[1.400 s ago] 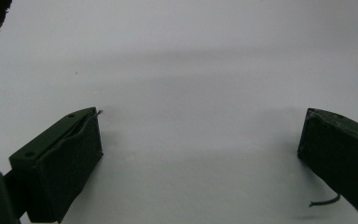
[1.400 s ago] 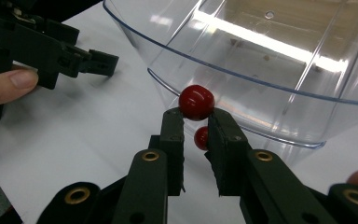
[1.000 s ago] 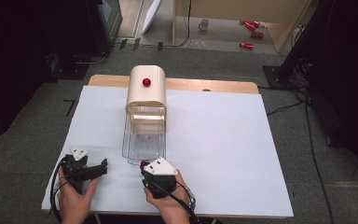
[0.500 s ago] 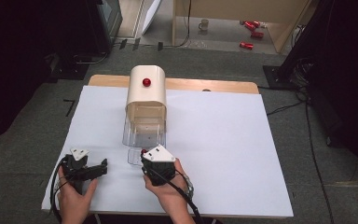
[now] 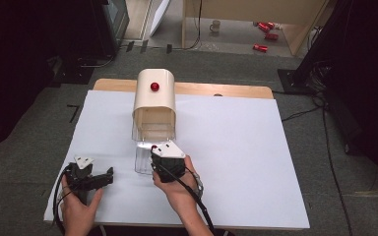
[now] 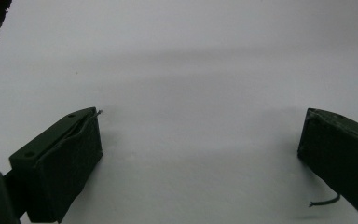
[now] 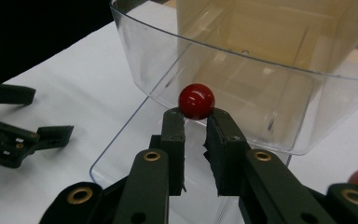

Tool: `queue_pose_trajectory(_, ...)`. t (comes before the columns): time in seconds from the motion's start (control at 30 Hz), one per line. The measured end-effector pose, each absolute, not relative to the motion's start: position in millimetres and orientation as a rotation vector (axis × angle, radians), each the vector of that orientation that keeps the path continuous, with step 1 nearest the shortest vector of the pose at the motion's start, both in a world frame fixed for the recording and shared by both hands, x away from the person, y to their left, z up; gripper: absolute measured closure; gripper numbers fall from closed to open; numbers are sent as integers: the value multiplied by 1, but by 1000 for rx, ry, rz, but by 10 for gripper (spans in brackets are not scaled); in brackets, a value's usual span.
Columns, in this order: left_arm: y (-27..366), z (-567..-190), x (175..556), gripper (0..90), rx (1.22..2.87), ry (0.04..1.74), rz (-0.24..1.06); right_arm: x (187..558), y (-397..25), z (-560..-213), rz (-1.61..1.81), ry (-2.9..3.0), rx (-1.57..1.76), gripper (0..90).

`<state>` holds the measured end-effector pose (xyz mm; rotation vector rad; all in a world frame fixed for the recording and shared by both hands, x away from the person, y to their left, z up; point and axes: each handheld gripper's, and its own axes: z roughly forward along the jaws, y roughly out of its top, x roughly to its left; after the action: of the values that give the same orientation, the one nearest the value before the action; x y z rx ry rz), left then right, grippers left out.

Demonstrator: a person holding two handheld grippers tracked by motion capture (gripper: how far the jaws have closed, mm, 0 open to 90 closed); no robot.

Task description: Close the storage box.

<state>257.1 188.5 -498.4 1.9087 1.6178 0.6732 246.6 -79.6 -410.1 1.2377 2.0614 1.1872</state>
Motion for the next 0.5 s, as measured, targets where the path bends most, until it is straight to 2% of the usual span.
queue_pose_trajectory(0.27,188,-498,257,0,1909,1618,673,258,-79,-407,1188,2015,1245,789)
queue_pose_trajectory(0.5,189,-498,257,0,1909,1618,672,266,-76,-408,1202,2014,1231,723)
